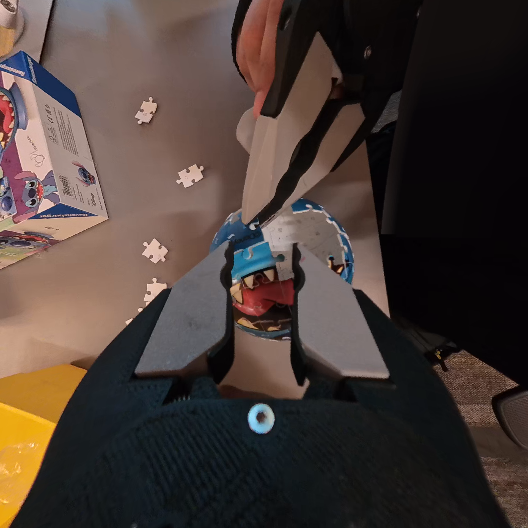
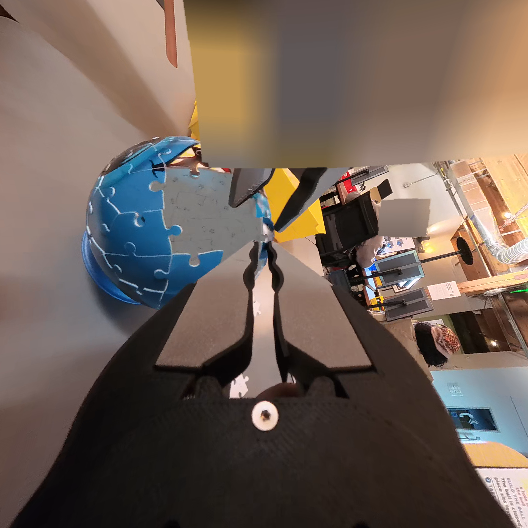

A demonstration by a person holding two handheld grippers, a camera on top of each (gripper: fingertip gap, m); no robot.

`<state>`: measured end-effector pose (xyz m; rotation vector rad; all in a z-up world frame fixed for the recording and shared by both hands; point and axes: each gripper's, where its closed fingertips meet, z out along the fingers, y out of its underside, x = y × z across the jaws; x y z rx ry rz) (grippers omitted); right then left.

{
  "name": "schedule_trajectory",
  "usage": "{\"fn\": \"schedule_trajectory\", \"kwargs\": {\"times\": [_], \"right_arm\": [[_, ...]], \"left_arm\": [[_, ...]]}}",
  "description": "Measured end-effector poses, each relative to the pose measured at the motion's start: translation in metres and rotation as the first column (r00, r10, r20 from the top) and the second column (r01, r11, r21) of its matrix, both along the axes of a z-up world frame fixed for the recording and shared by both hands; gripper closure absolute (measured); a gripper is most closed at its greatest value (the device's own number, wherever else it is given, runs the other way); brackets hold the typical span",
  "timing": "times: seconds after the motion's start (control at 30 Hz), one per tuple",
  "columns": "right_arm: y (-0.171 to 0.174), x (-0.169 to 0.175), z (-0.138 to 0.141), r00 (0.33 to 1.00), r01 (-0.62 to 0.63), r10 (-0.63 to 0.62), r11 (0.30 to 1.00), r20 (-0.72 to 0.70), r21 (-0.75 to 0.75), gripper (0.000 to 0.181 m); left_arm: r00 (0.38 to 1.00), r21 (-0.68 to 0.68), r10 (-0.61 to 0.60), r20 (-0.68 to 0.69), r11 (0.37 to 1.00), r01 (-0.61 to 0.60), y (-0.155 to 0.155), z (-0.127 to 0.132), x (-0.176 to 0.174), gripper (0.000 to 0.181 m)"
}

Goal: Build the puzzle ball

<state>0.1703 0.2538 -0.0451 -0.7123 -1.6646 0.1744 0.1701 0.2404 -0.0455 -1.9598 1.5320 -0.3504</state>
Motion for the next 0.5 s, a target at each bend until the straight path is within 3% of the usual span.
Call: {"fn": "schedule_trajectory", "kwargs": {"times": [0.5], "right_arm": [[-0.0003, -0.0007, -0.0033, 1.000, -0.028, 0.027, 0.999, 0.015, 0.028, 0.178]], "left_arm": [[1.000, 0.033, 0.007, -0.018, 0.999, -0.006, -0.0002, 0.0007, -0.0030, 0.144]]}}
